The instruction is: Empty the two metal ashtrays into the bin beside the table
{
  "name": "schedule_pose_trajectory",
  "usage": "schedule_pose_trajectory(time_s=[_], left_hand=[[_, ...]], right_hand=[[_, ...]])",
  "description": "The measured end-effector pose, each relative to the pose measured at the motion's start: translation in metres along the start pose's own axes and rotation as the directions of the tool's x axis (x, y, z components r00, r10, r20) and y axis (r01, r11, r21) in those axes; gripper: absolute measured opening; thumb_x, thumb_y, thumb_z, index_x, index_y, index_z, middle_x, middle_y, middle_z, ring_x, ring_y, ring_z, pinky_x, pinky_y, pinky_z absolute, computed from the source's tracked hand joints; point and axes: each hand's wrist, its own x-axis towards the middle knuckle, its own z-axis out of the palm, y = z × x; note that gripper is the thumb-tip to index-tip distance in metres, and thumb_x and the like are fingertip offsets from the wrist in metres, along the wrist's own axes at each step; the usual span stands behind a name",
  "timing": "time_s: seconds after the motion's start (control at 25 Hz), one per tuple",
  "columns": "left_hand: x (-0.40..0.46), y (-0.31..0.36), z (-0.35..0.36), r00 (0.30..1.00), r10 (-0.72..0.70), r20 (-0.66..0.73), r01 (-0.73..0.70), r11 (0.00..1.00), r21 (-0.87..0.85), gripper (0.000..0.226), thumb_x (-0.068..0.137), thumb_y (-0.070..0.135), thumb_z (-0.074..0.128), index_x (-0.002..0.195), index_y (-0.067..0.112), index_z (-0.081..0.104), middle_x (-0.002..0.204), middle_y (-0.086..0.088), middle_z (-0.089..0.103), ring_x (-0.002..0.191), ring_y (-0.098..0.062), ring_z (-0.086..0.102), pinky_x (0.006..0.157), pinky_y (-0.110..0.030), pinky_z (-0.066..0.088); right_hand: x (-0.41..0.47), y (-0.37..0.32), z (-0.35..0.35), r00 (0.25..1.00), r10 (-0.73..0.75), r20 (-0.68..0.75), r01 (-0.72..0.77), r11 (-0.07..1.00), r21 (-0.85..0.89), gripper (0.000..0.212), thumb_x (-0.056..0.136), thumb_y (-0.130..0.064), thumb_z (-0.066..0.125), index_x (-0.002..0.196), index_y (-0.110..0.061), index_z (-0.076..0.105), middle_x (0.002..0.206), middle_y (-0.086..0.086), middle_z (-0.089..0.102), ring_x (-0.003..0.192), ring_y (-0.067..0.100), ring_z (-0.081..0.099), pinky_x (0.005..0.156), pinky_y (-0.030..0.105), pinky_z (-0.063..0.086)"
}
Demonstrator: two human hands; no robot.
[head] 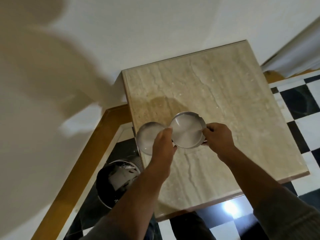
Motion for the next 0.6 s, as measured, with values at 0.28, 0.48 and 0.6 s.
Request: schedule_pose_trajectory(time_s=[0.28, 0.48, 0.6], left_hand=[[0.030, -0.025, 0.033, 0.998, -0.055, 0.033, 0.054, 0.998, 0.019, 0.044, 0.100, 0.030, 0.047, 0.139, 0.012, 0.054, 0.141, -0.009, 0.057, 0.132, -0.016, 0.052, 0.115, -0.041, 0.039], [0.032, -0.020, 0.037, 0.999, -0.017, -0.030, 0.020, 0.995, 0.097, 0.024, 0.098, 0.030, 0.048, 0.111, 0.022, 0.066, 0.118, -0.004, 0.065, 0.110, -0.011, 0.060, 0.106, -0.041, 0.047], [0.019, -0.013, 0.037, 0.998, -0.010, -0.067, 0.026, 0.970, 0.241, 0.015, 0.099, 0.038, 0.048, 0.089, 0.035, 0.058, 0.103, 0.007, 0.058, 0.103, -0.017, 0.055, 0.100, -0.043, 0.049]], right_hand=[[0.045, 0.028, -0.001, 0.999, -0.018, 0.042, 0.024, 0.989, -0.145, 0.022, 0.089, -0.003, 0.051, 0.080, 0.003, 0.070, 0.081, 0.022, 0.071, 0.076, 0.037, 0.072, 0.072, 0.053, 0.064], [0.046, 0.023, 0.006, 0.994, -0.075, 0.075, 0.087, 0.980, -0.181, 0.022, 0.091, -0.010, 0.053, 0.081, 0.001, 0.069, 0.079, 0.021, 0.071, 0.073, 0.037, 0.069, 0.062, 0.042, 0.061], [0.032, 0.018, 0.003, 0.991, -0.108, 0.082, 0.123, 0.972, -0.202, 0.021, 0.093, -0.023, 0.061, 0.092, -0.005, 0.071, 0.081, 0.008, 0.068, 0.070, 0.020, 0.061, 0.050, 0.018, 0.039]])
